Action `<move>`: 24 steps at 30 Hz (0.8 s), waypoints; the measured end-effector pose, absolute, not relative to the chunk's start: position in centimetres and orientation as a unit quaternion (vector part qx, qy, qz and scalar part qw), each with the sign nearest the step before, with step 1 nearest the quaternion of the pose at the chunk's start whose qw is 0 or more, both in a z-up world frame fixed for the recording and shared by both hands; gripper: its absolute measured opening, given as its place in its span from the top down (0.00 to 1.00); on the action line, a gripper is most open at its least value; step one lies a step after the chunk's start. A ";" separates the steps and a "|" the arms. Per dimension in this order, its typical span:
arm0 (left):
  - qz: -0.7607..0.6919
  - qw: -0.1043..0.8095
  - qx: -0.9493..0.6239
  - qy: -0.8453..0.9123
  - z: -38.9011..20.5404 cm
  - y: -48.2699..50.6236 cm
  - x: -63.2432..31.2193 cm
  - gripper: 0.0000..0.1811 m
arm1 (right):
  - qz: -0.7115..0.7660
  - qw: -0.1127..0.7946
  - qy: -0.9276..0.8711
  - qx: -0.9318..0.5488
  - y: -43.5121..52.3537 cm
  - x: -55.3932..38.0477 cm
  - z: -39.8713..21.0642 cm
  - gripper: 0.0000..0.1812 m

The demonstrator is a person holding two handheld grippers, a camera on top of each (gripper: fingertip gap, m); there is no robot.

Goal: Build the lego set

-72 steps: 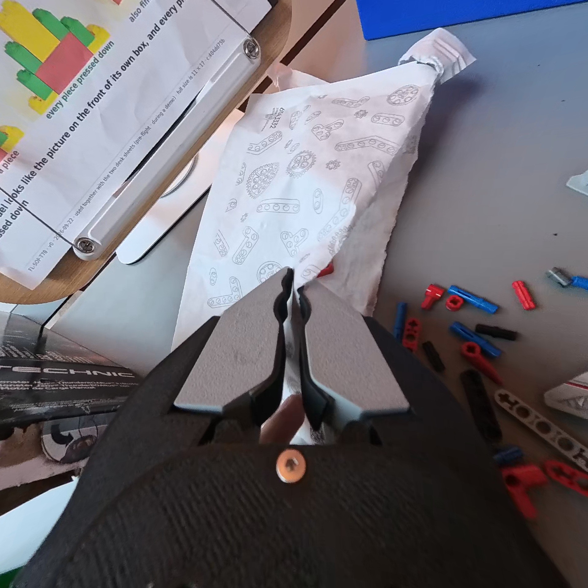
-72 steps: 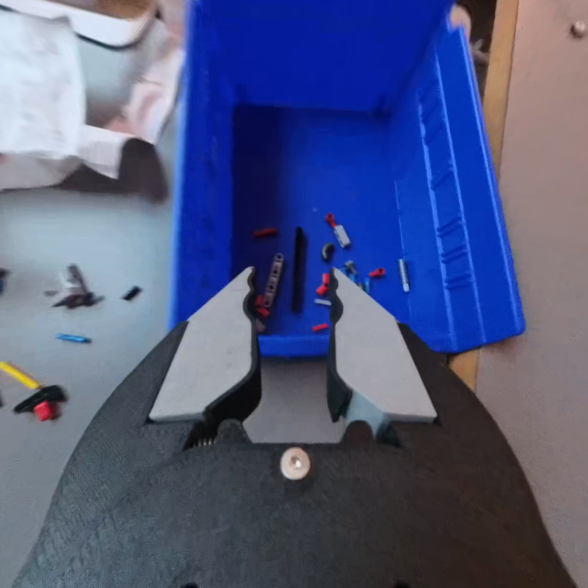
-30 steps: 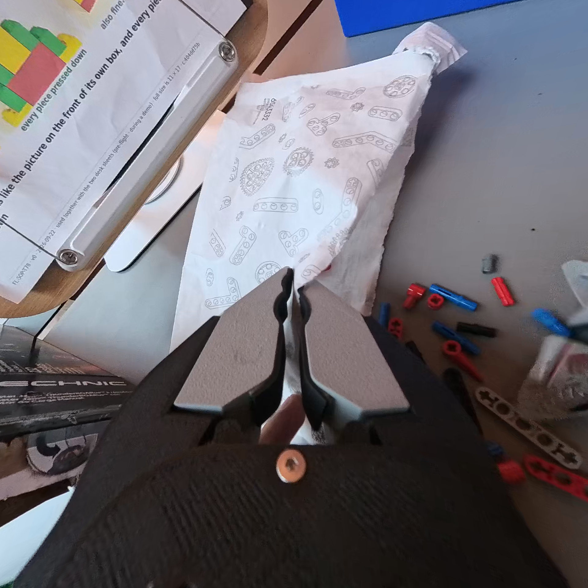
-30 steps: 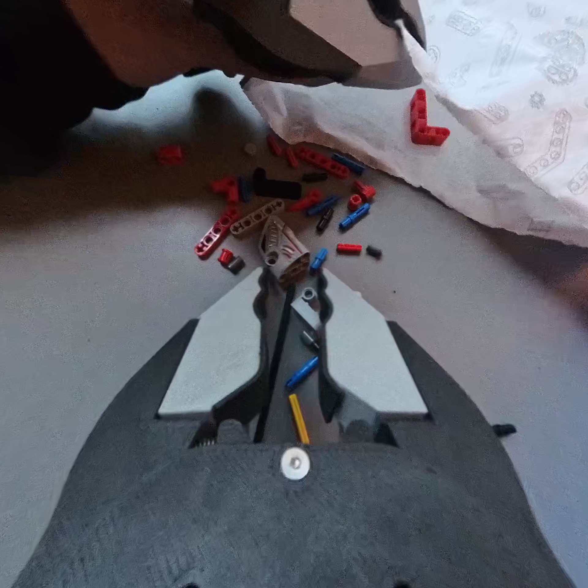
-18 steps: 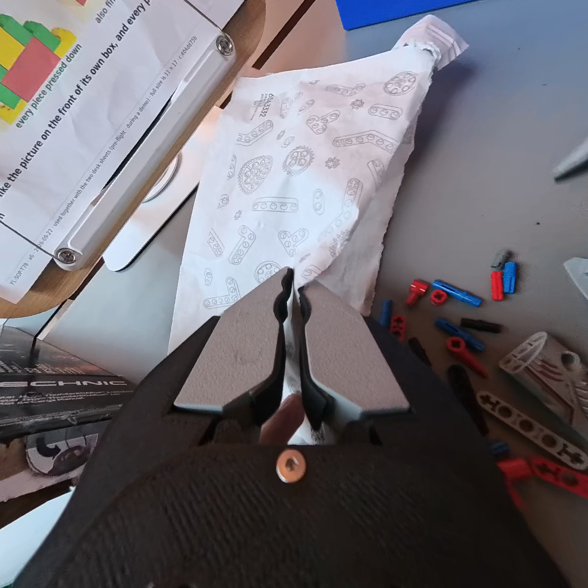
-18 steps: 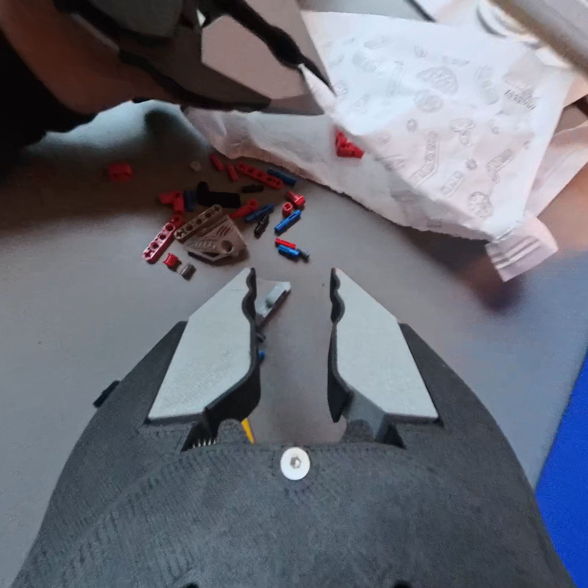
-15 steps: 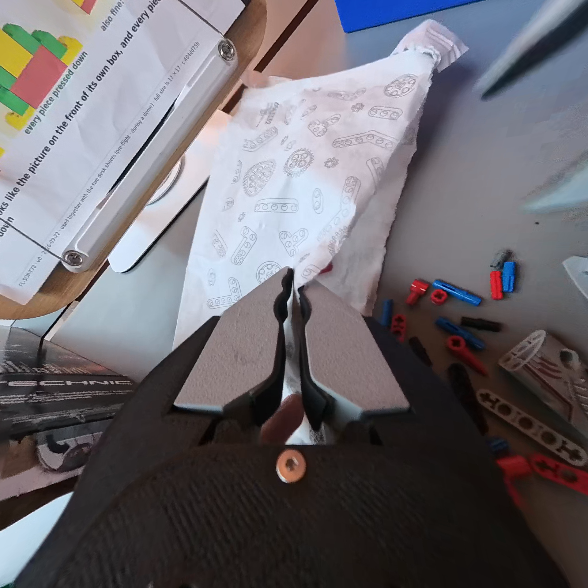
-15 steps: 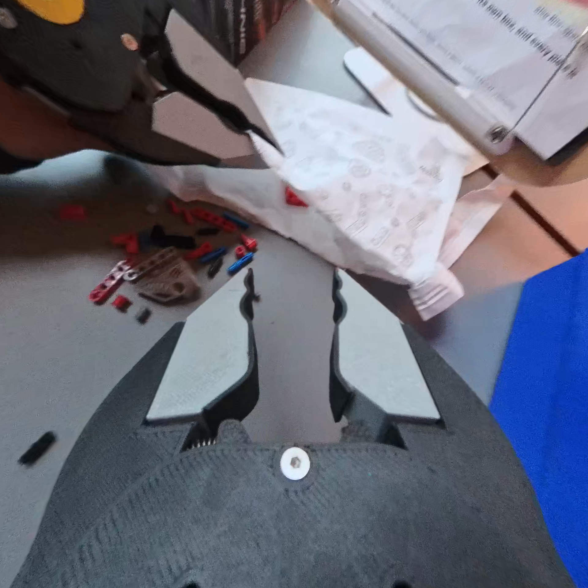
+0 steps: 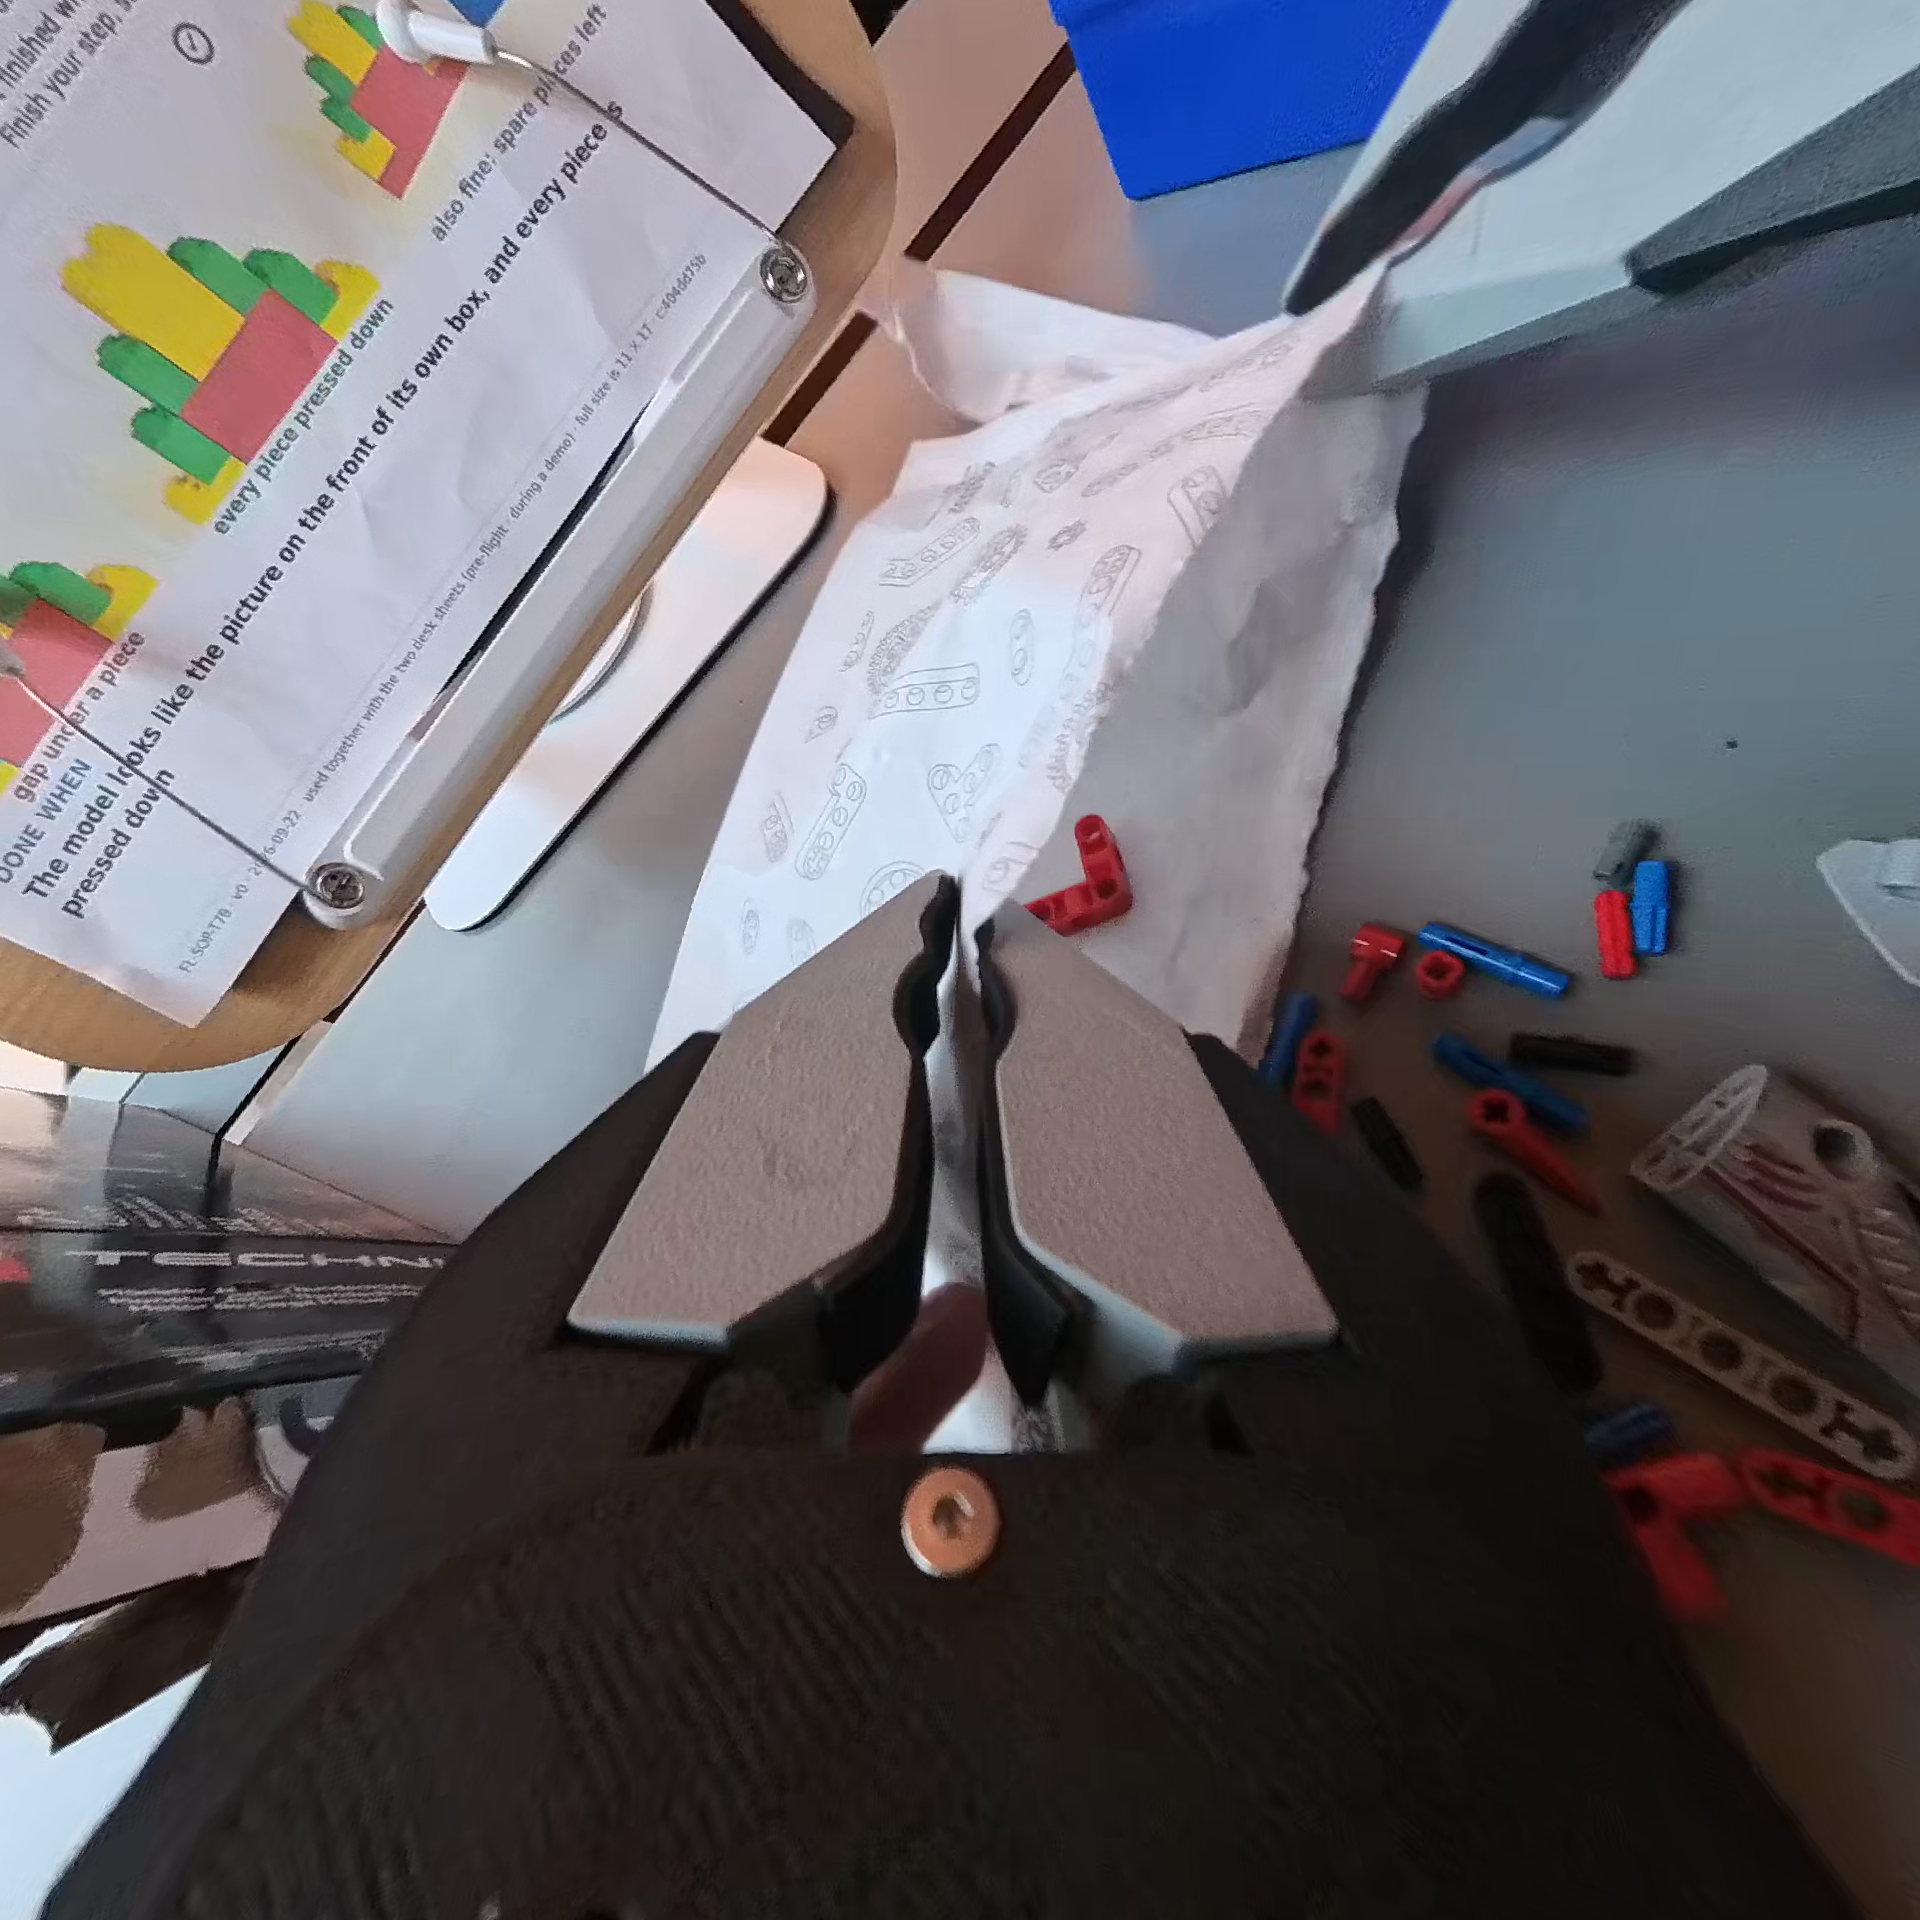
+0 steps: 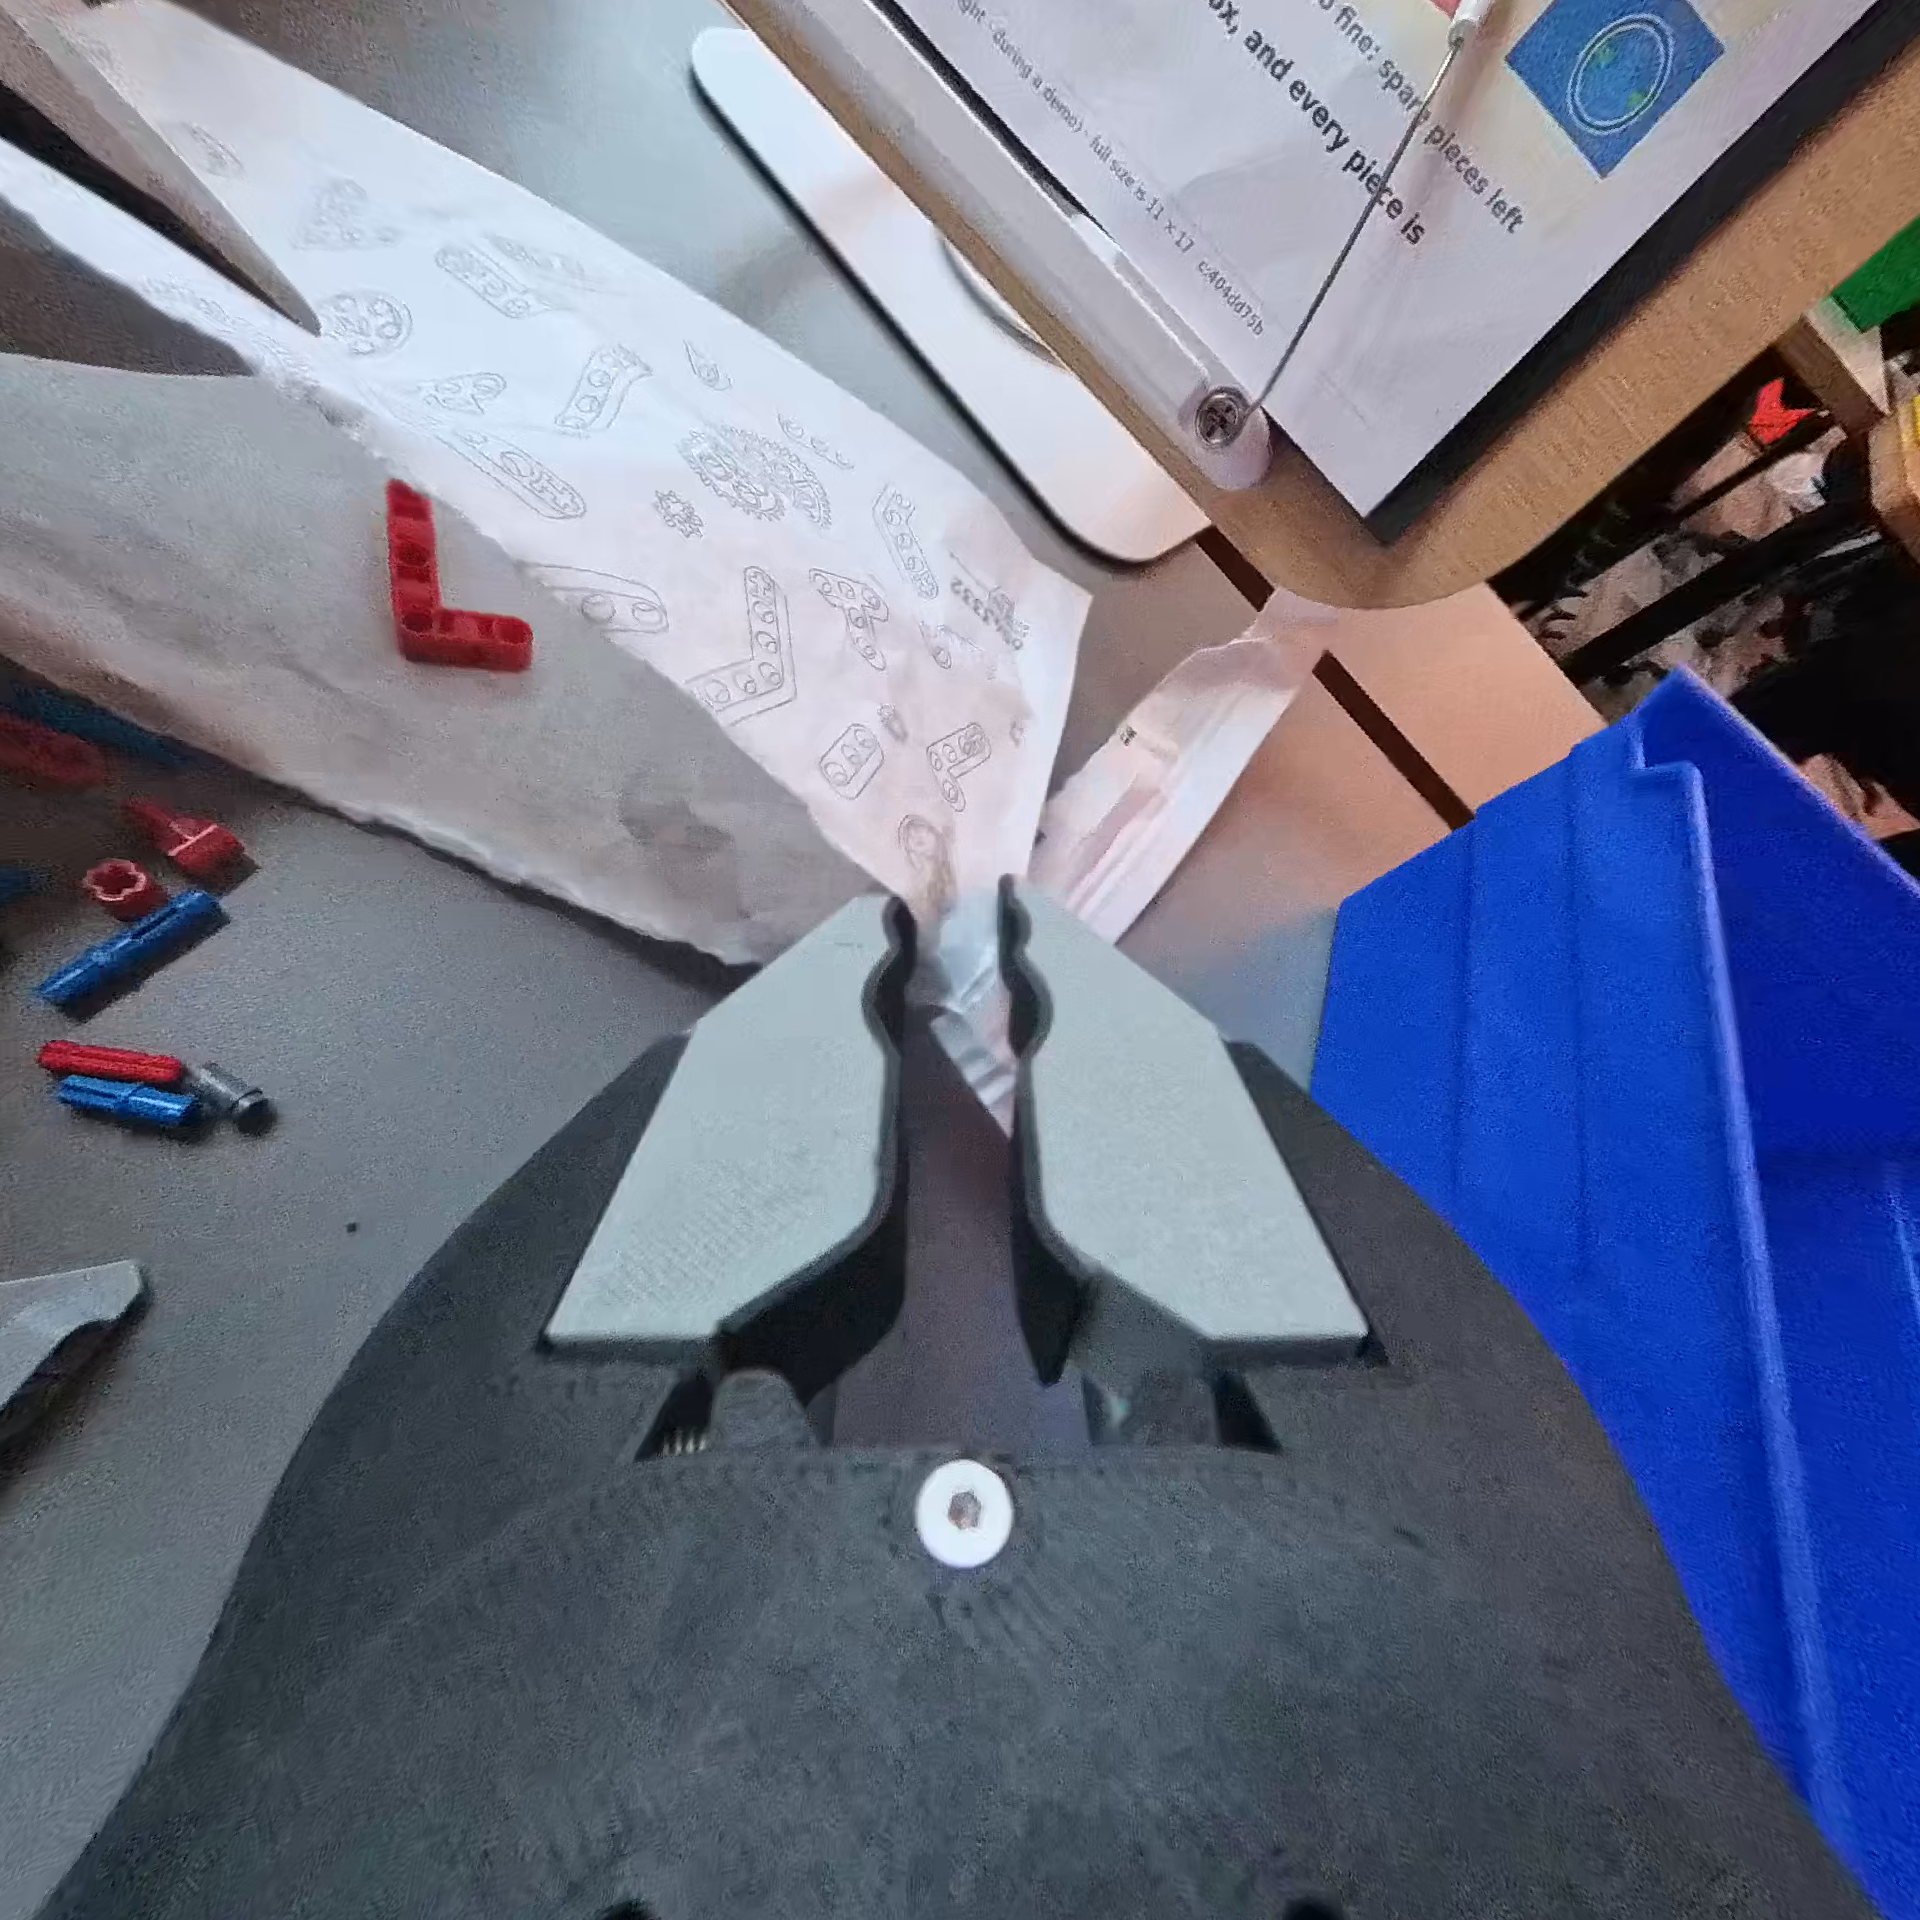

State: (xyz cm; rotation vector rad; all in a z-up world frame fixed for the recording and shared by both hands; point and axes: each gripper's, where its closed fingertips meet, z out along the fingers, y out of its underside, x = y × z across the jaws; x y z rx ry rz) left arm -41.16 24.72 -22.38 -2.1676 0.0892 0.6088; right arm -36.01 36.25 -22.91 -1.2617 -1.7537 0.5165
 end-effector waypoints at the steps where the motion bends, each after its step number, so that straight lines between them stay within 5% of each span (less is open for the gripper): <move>1: 0.241 0.431 -0.869 0.034 -22.4 24.7 -41.2 1.00 | 0.213 0.441 -0.707 -0.510 36.2 -35.9 -22.9 0.95; 24: 0.116 0.444 -0.888 0.024 -21.4 25.5 -38.7 0.89 | 0.165 0.442 -0.686 -0.554 37.9 -35.1 -22.9 1.00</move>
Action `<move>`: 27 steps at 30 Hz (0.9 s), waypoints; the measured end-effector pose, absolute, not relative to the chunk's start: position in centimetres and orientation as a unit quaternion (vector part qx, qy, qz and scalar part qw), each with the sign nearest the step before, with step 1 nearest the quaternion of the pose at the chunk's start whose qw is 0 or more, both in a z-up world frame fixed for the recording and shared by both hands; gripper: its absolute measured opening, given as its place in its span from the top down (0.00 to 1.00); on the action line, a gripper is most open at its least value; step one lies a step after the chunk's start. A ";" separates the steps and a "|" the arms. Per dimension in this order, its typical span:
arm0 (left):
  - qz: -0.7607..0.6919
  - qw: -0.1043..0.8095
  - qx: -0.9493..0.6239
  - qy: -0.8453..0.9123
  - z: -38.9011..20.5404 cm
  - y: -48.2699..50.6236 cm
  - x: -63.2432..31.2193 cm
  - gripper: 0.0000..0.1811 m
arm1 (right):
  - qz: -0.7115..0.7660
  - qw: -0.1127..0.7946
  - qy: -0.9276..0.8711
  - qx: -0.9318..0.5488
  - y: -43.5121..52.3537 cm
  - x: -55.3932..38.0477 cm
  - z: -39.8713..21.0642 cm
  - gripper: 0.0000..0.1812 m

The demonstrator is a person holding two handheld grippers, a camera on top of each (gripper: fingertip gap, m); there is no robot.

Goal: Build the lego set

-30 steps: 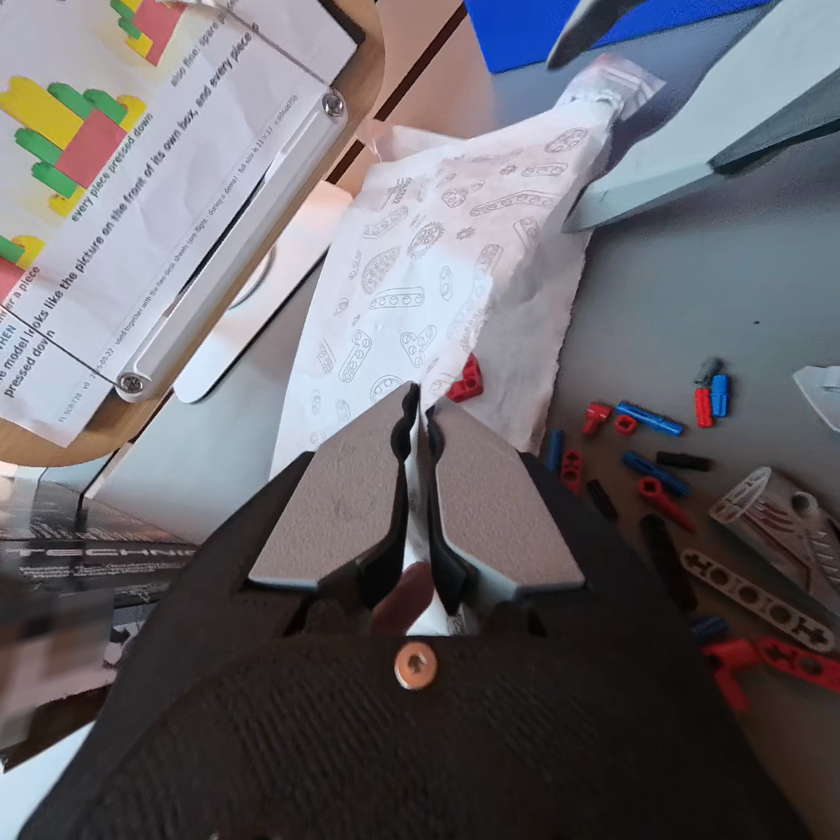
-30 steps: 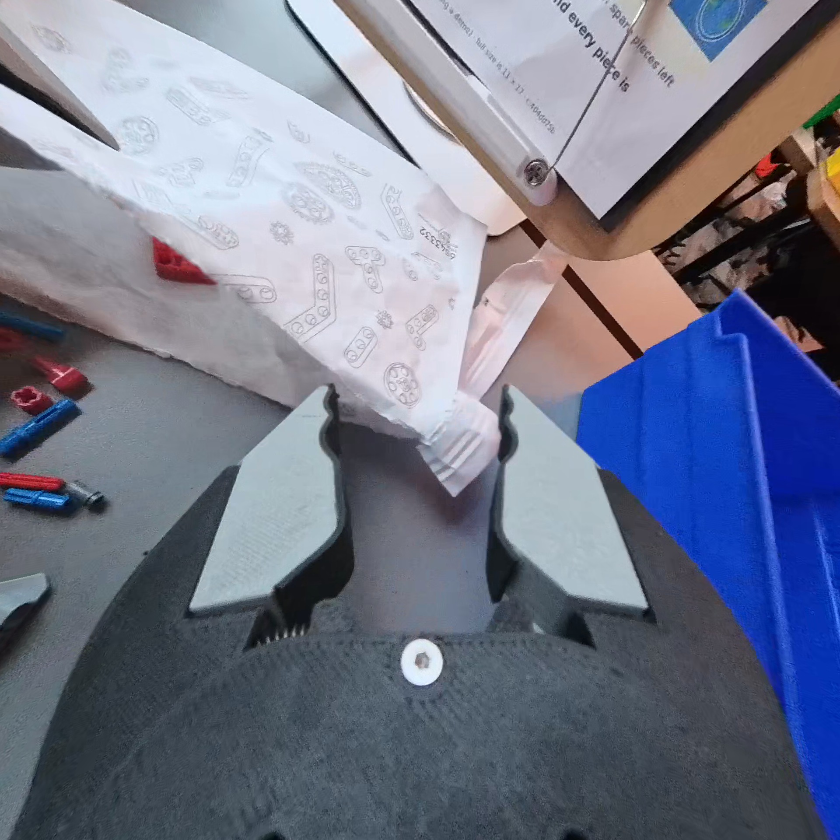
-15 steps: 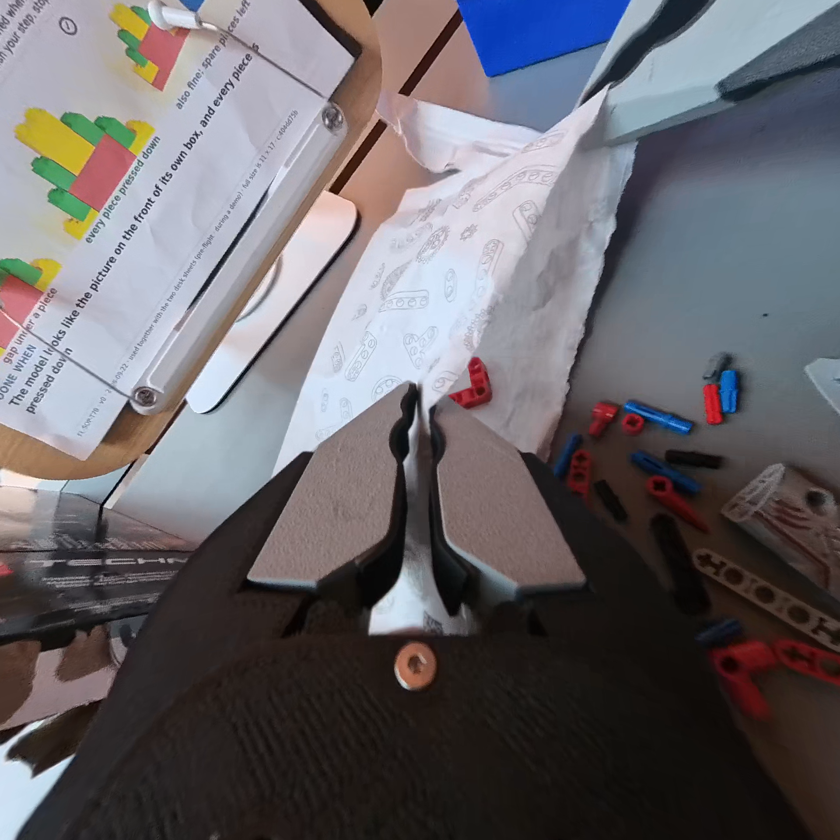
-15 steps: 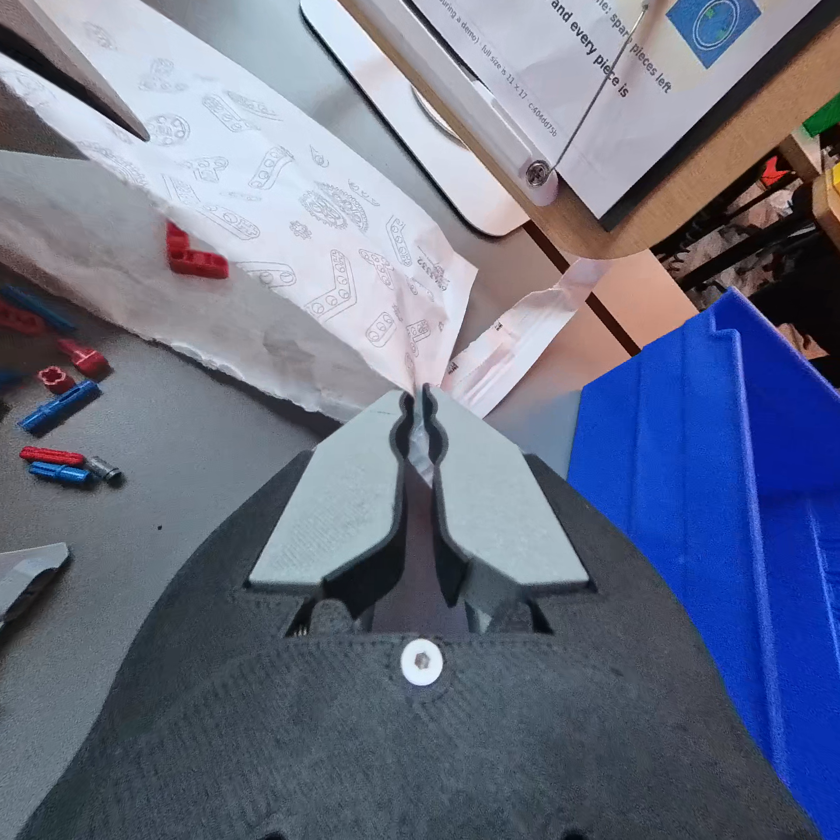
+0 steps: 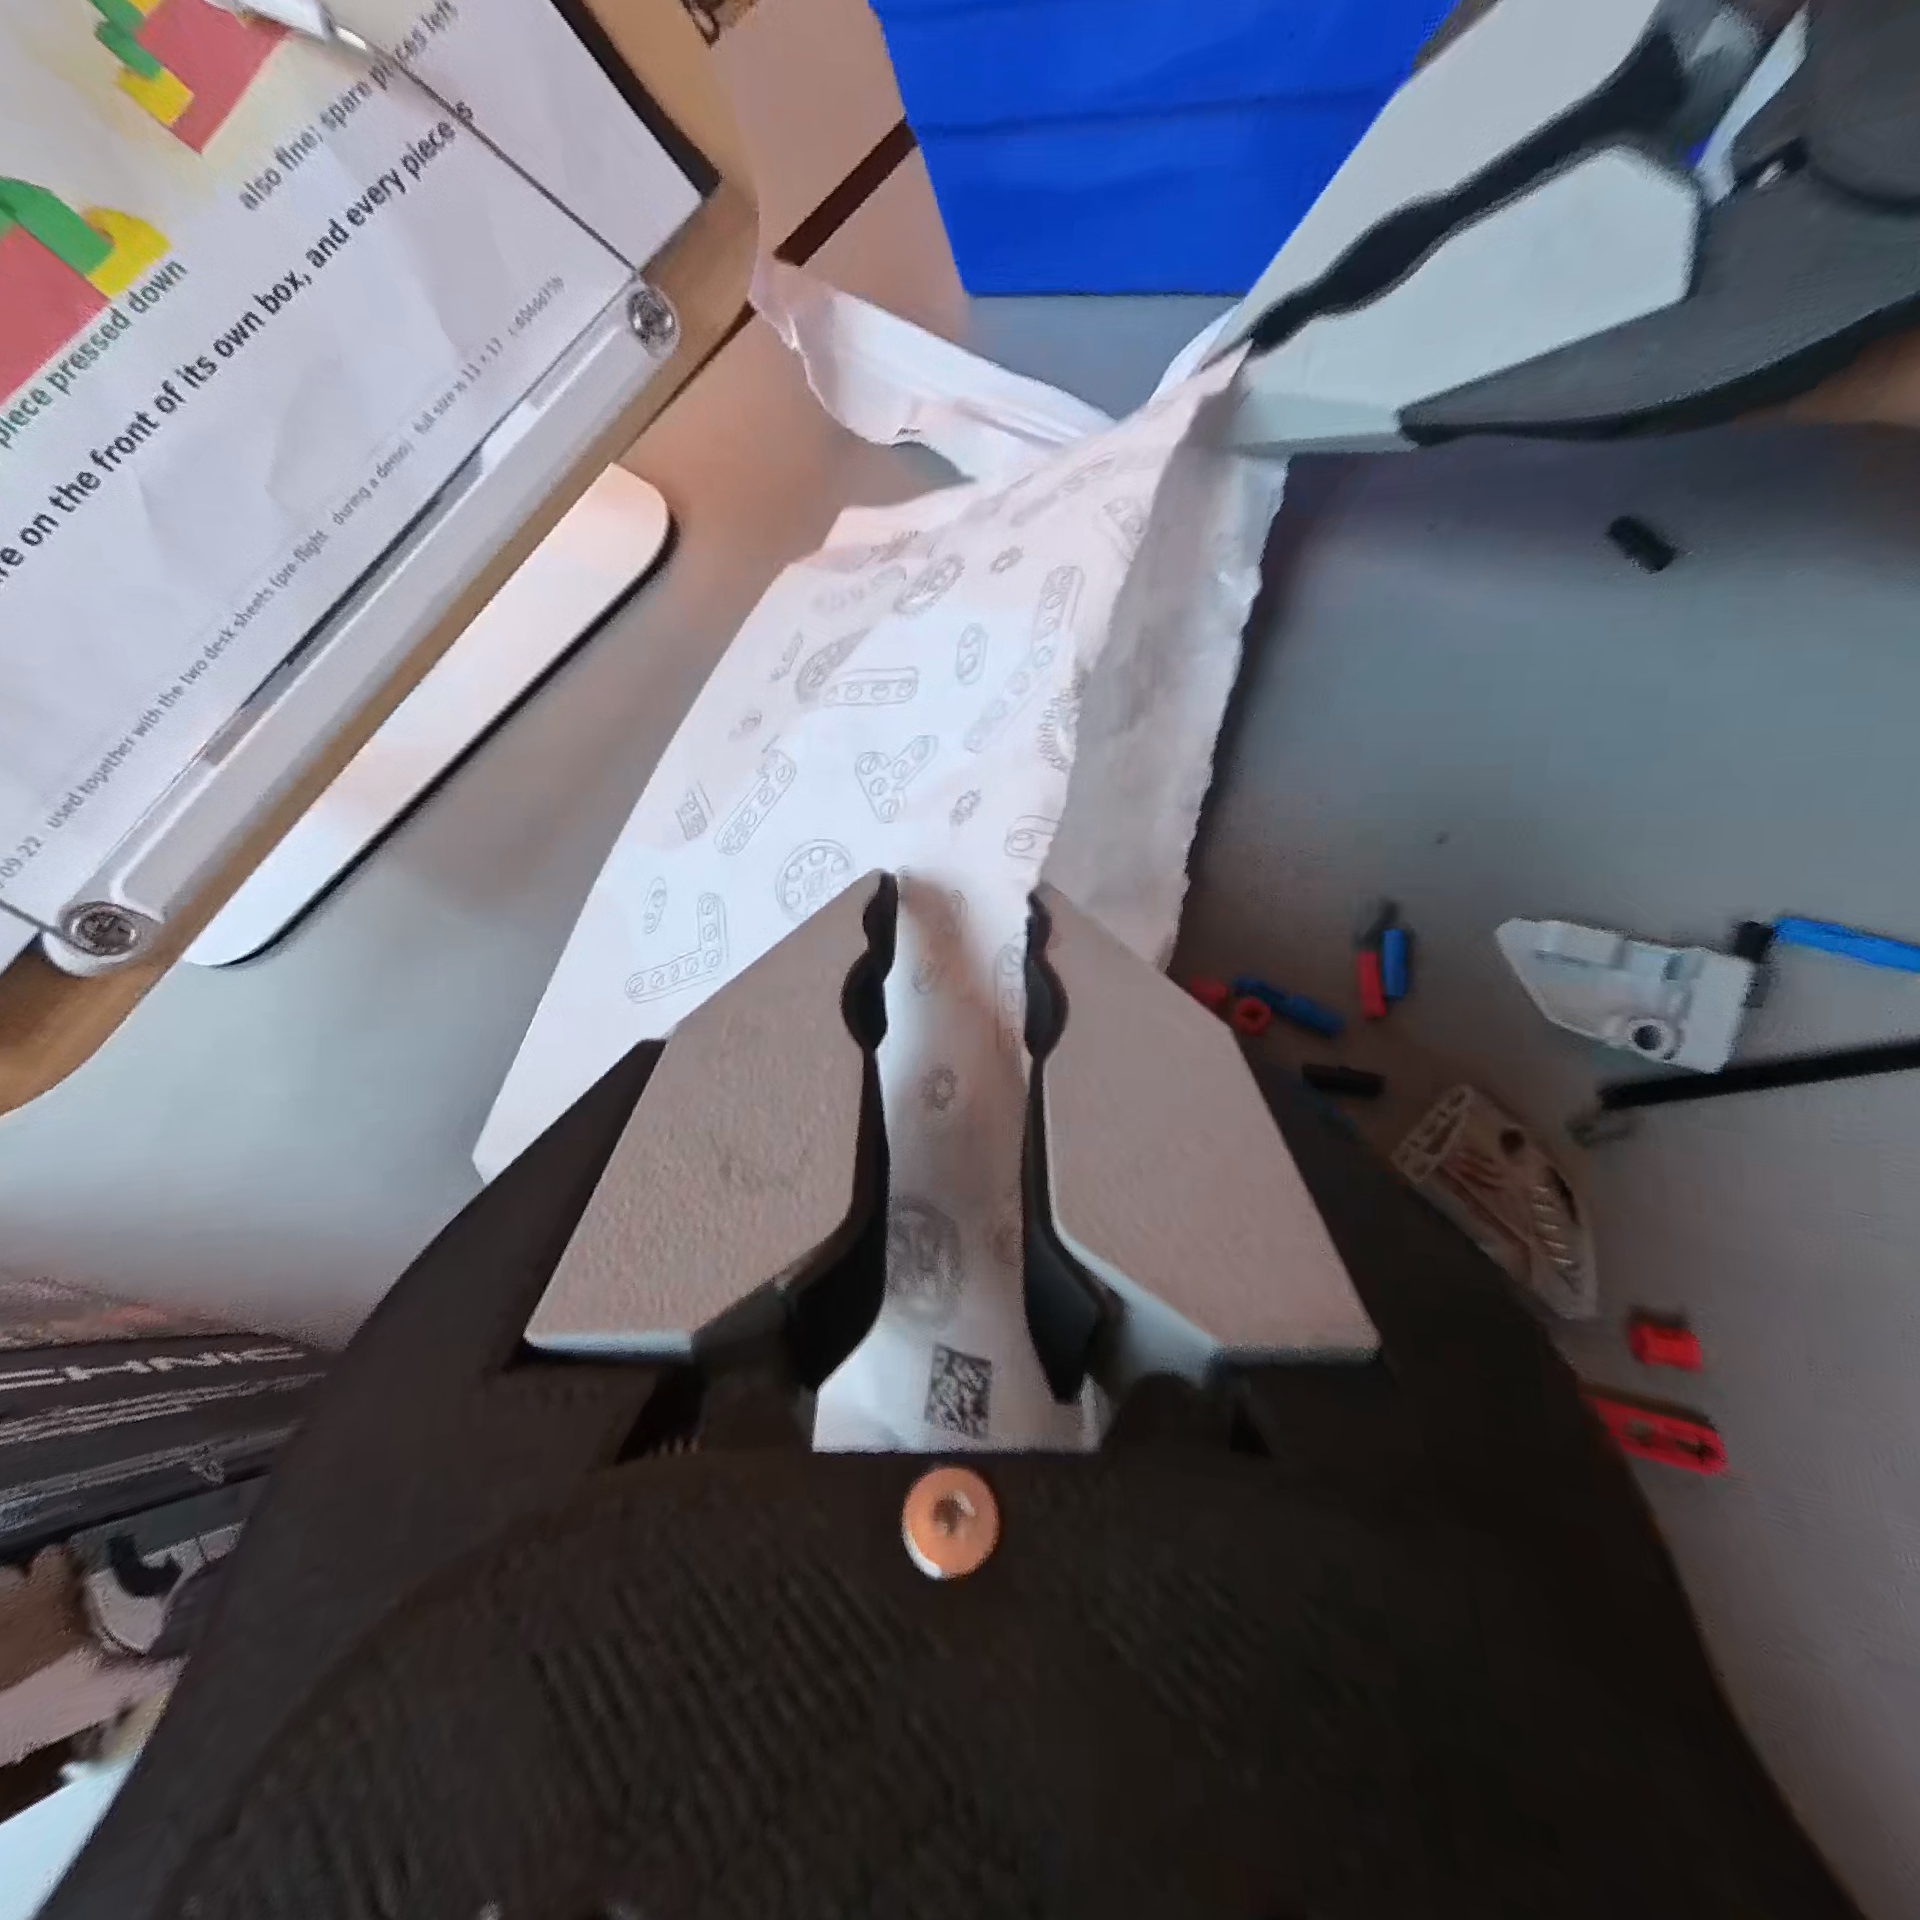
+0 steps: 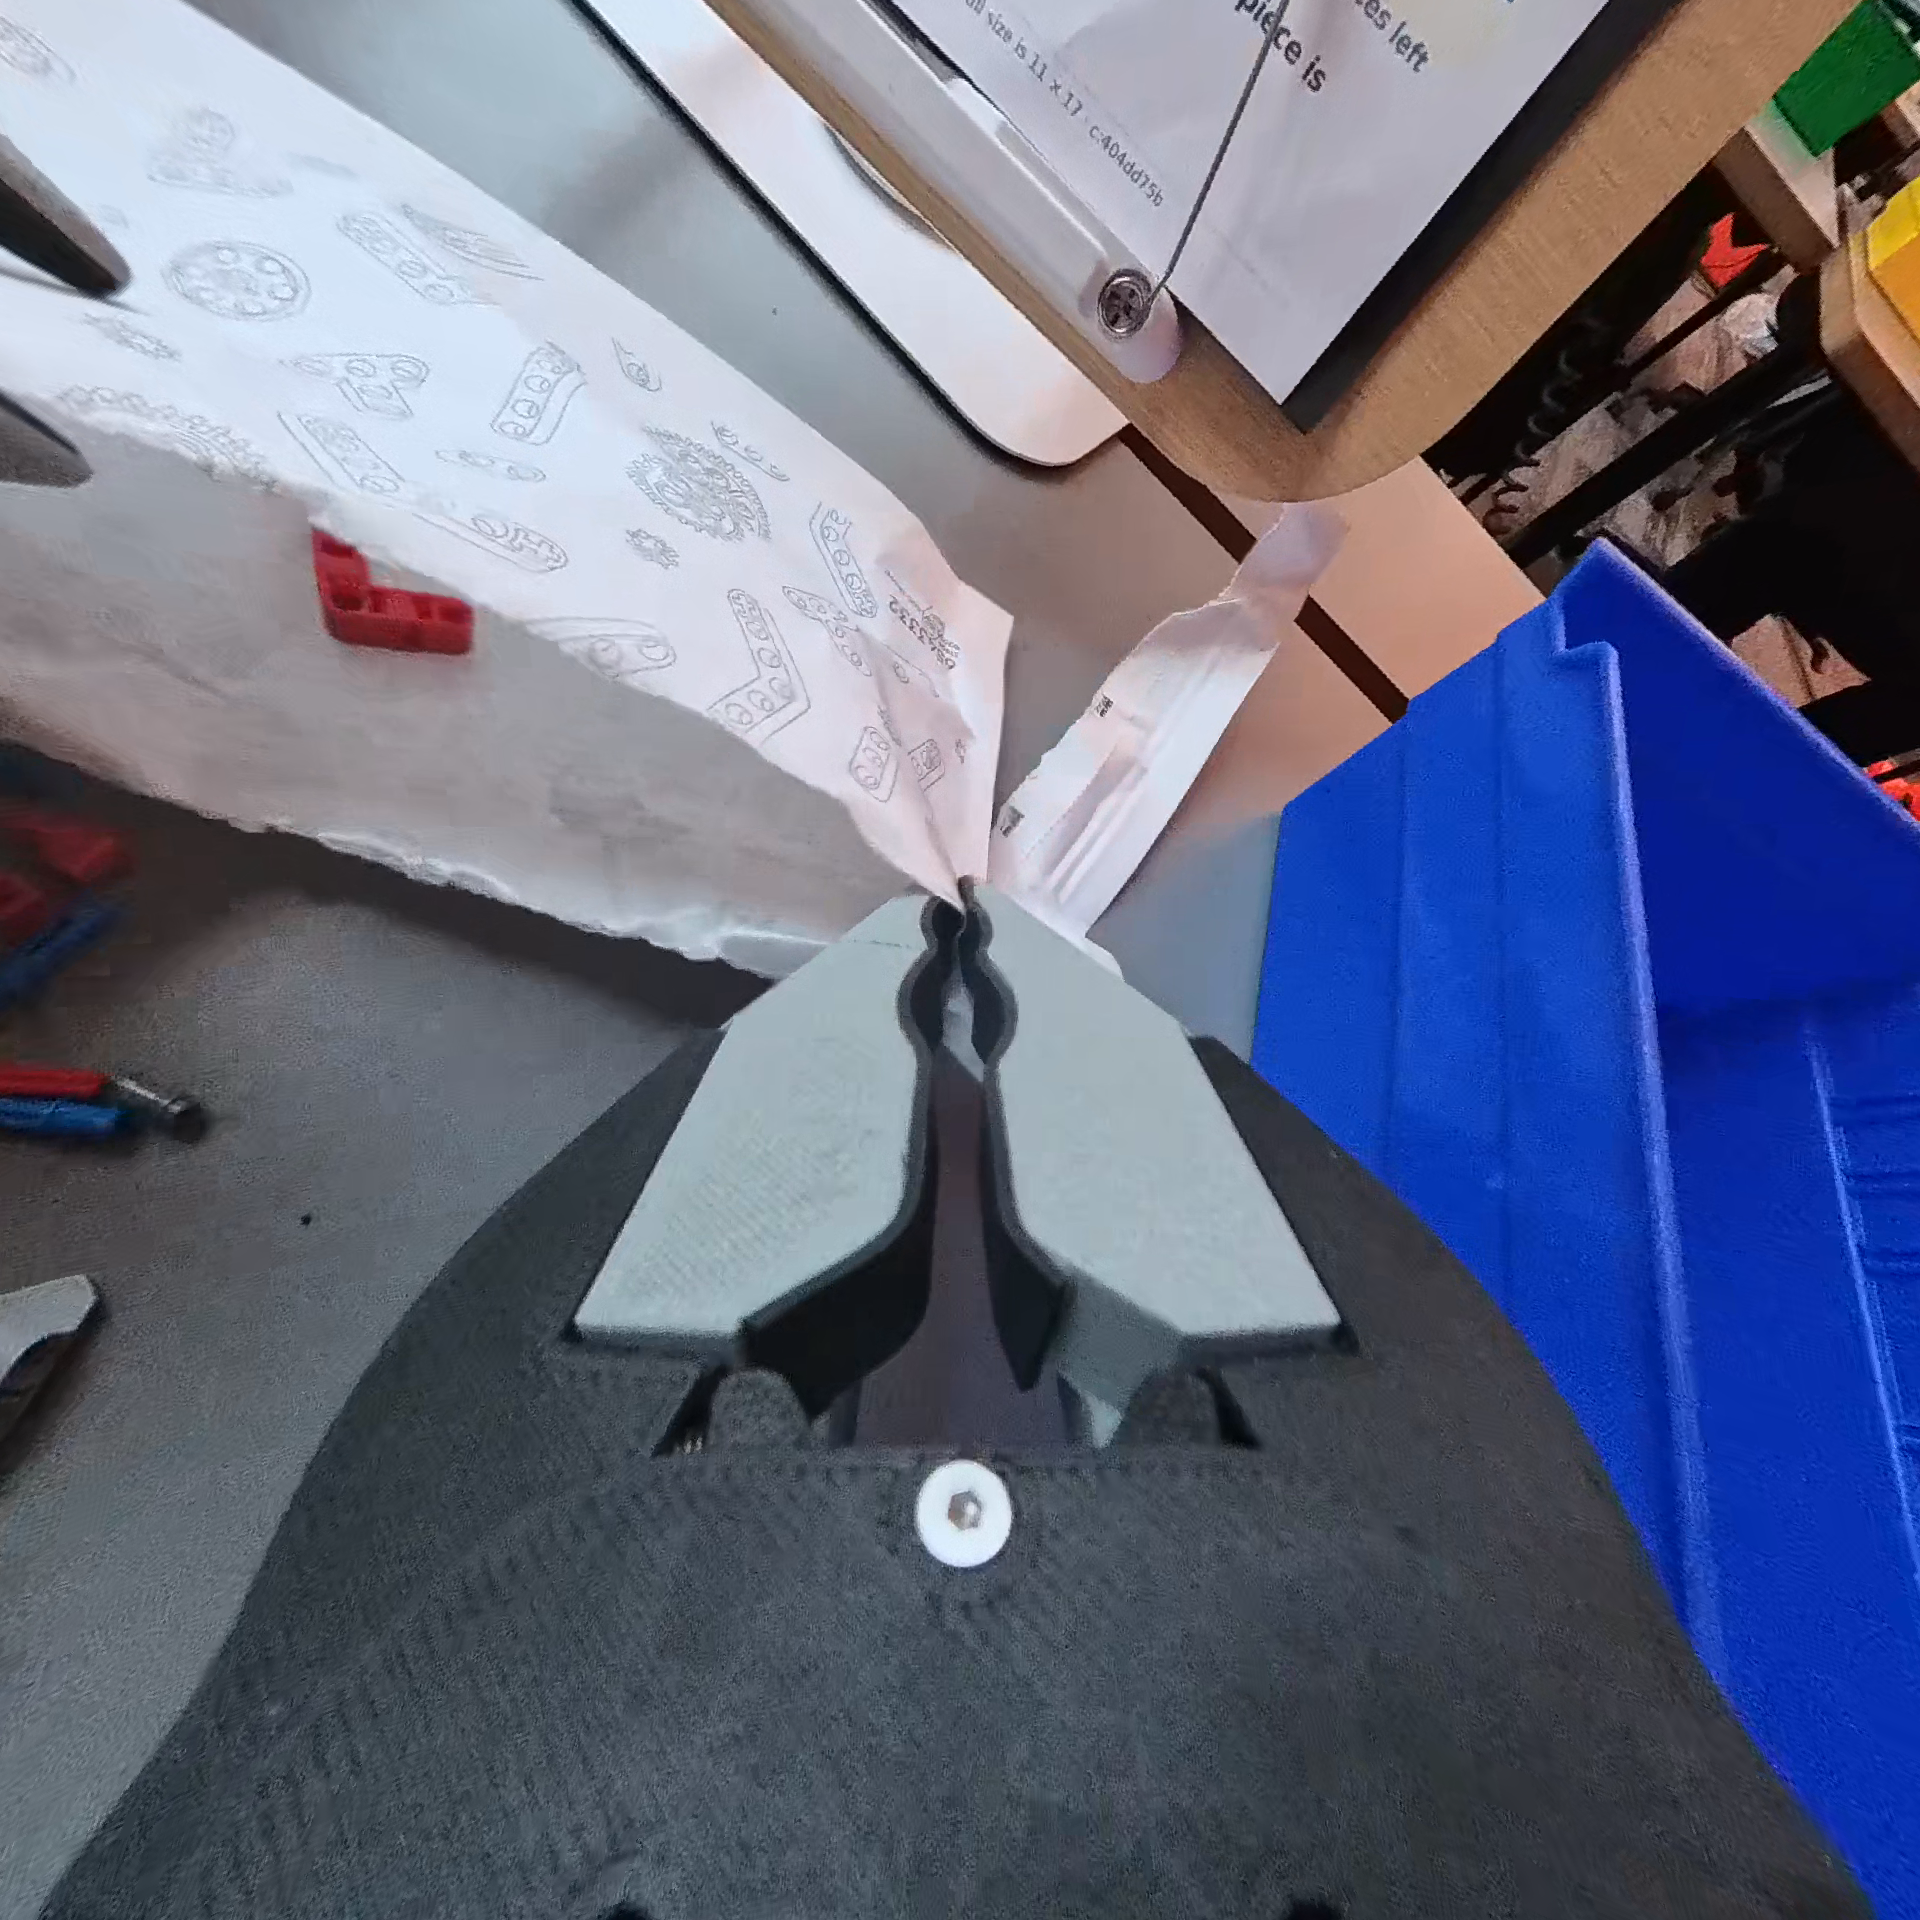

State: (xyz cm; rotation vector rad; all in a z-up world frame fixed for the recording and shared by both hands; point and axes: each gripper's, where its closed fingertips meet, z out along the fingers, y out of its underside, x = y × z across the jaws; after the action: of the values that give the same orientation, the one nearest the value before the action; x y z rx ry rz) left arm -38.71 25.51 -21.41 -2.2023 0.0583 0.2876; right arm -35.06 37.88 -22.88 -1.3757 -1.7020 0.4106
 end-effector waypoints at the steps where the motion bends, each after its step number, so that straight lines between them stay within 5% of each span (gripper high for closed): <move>1: 0.107 0.448 -0.887 0.021 -20.9 25.5 -38.5 0.87 | 0.162 0.442 -0.685 -0.556 38.0 -35.0 -22.9 1.00; 11: 0.097 0.443 -0.889 0.067 -17.3 27.1 -35.0 0.80 | 0.172 0.437 -0.671 -0.574 38.1 -34.9 -22.7 1.00; 19: 0.146 0.346 -0.917 0.135 -19.3 30.2 -34.9 0.76 | 0.178 0.436 -0.677 -0.565 36.9 -34.8 -22.4 1.00; 27: 0.213 0.327 -0.907 0.156 -21.3 31.6 -37.0 0.94 | 0.180 0.417 -0.687 -0.567 36.7 -34.8 -23.4 1.00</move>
State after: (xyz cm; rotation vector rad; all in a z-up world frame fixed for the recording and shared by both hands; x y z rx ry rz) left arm -37.01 31.61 -21.30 -2.3768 0.4099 0.5578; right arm -34.77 36.67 -23.43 -1.4231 -1.7257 0.4513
